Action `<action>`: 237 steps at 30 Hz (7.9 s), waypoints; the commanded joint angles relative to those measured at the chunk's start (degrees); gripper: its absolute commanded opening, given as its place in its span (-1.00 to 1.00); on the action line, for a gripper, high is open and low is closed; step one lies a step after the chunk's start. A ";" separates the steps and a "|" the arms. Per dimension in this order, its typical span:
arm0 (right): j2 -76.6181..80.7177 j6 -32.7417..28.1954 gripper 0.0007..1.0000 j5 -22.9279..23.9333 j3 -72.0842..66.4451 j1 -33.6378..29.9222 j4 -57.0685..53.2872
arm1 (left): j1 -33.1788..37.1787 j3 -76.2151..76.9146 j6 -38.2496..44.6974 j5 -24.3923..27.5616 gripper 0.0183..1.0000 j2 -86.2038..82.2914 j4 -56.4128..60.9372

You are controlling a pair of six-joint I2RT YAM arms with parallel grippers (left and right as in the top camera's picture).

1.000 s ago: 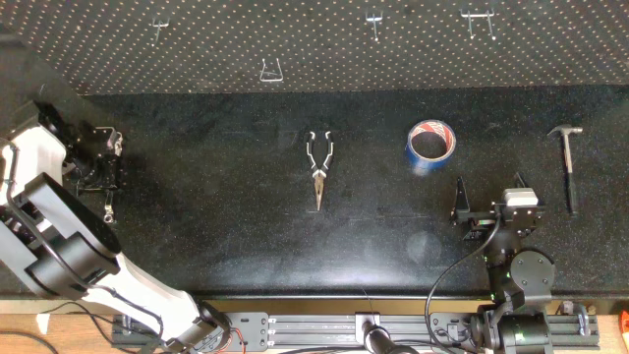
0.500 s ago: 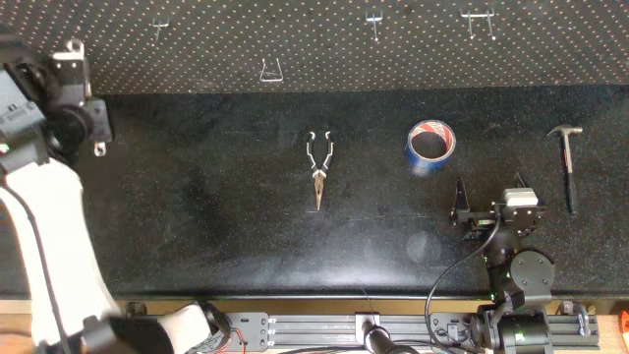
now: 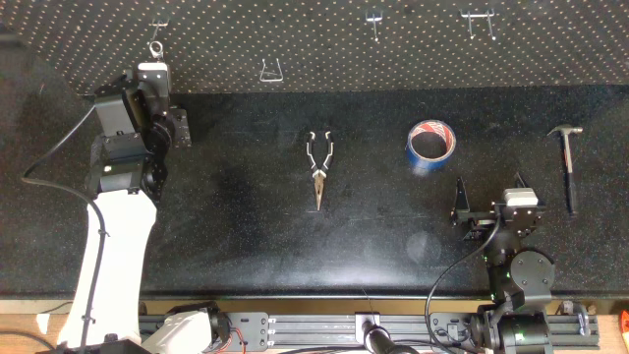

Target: Place Tools Onto Pegboard

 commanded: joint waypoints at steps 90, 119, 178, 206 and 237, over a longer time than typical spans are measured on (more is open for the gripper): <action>-0.42 -0.81 0.96 -0.11 -0.24 0.24 -0.26 | -37.75 36.92 -42.53 -1.46 1.00 45.72 -35.76; -0.42 -0.81 0.96 -0.11 -0.24 0.24 -0.26 | -36.54 36.79 -36.54 0.48 0.99 48.54 -33.44; -0.42 -0.81 0.96 -0.11 -0.24 0.24 -0.26 | -24.22 36.83 -25.00 -10.38 -0.98 15.06 -20.96; -0.42 -0.81 0.96 -0.11 -0.24 0.24 -0.26 | -24.22 36.81 -22.75 -13.31 0.07 25.90 -10.38; -0.42 -0.81 0.95 -0.13 -0.24 0.24 -0.26 | -7.85 -38.51 -22.73 3.17 0.99 -40.37 23.23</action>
